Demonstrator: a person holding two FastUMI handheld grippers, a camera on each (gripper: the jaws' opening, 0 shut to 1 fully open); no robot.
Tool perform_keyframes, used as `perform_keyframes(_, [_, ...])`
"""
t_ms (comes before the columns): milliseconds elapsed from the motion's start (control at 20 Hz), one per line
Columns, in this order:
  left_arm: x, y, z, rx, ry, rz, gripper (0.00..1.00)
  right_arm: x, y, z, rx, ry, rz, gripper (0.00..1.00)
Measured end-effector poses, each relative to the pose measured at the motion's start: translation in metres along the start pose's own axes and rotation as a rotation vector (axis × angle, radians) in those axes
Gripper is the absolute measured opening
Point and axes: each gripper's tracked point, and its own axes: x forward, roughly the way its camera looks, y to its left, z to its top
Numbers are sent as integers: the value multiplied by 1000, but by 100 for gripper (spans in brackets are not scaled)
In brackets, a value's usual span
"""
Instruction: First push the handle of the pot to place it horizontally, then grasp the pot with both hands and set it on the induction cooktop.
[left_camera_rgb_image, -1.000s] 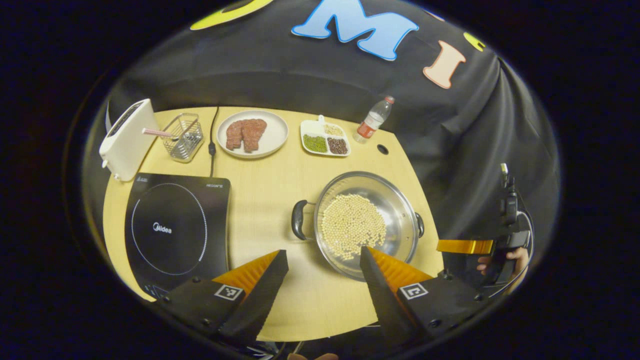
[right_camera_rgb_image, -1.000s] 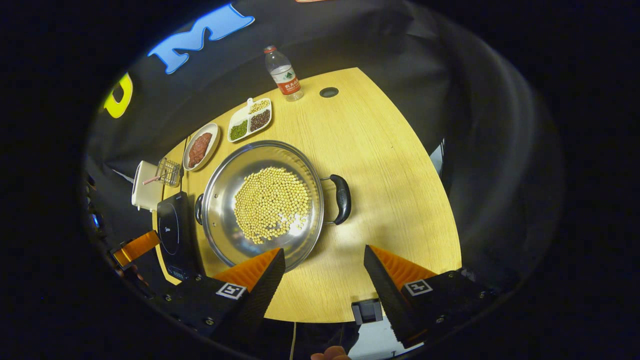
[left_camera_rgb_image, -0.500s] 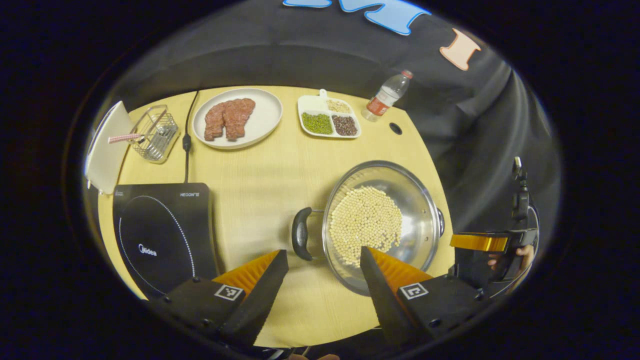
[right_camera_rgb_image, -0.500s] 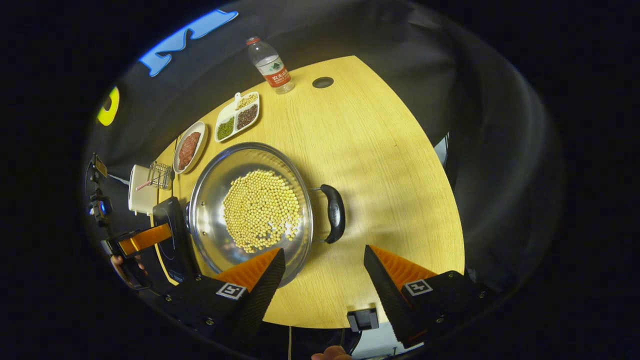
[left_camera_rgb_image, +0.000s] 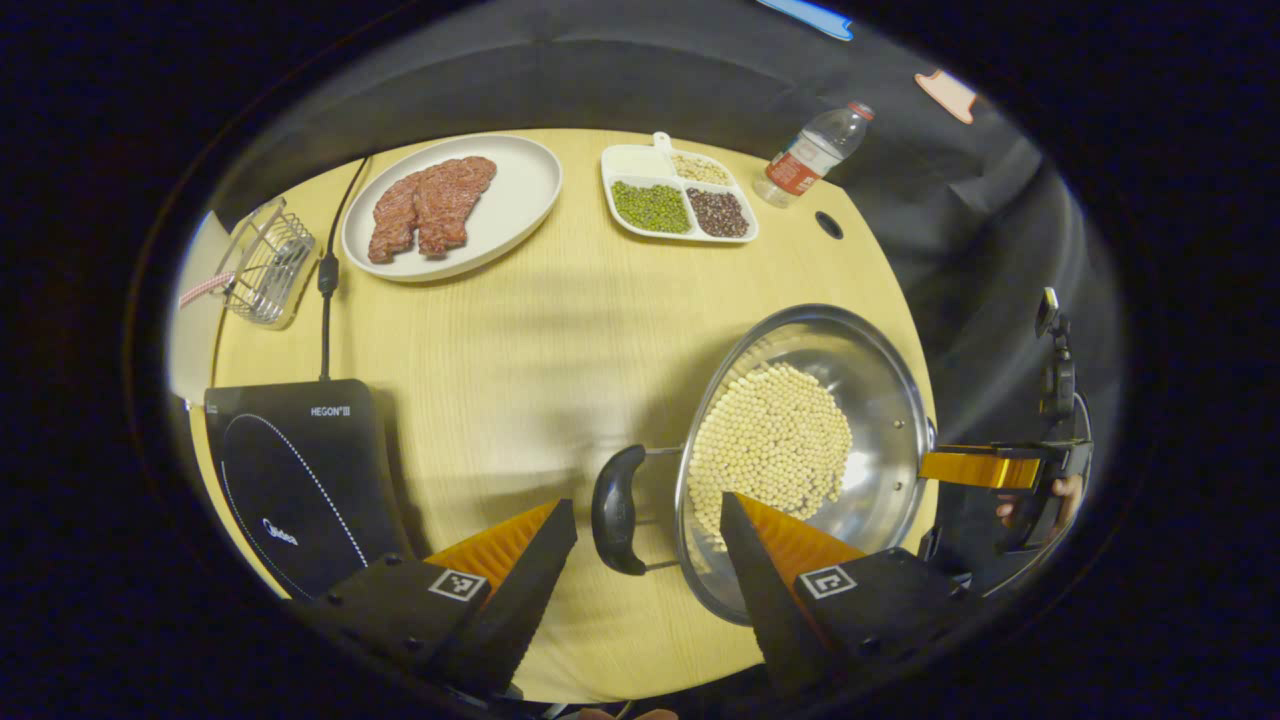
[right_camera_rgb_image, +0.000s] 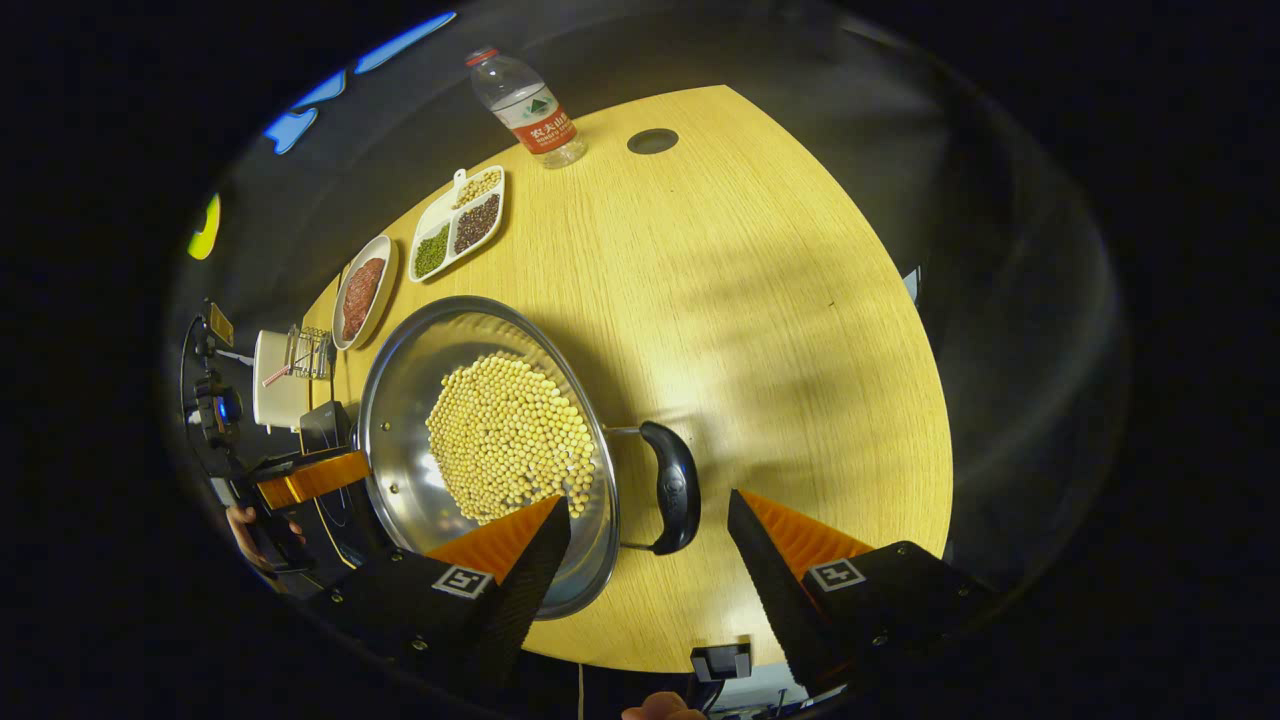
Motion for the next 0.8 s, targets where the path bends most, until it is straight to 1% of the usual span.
perform_keyframes(150, [12,4,3,3,14,6,99,14,0,4,7,19,-5,99])
perform_keyframes(200, [15,4,3,4,16,6,98,18,0,5,3,26,-11,99])
perform_keyframes(300, [20,4,6,14,22,7,98,28,-3,5,-14,33,-35,99])
perform_keyframes(450, [28,2,5,42,38,9,95,39,0,4,-5,43,-35,99])
perform_keyframes(500, [30,2,4,54,39,9,94,41,-2,4,4,41,-34,89])
perform_keyframes(550, [31,2,5,62,39,14,90,45,-2,3,20,46,-31,79])
perform_keyframes(600, [32,0,2,62,43,5,80,46,0,2,41,54,-23,70])
perform_keyframes(650, [35,3,2,67,43,14,70,44,0,0,47,58,-21,66])
perform_keyframes(700, [32,2,3,65,47,11,67,44,0,0,38,61,-21,62])
perform_keyframes(750, [32,2,2,58,50,5,63,45,-1,-2,11,67,-29,62])
perform_keyframes(800, [33,2,2,56,52,-2,65,44,-1,-2,-4,66,-32,62])
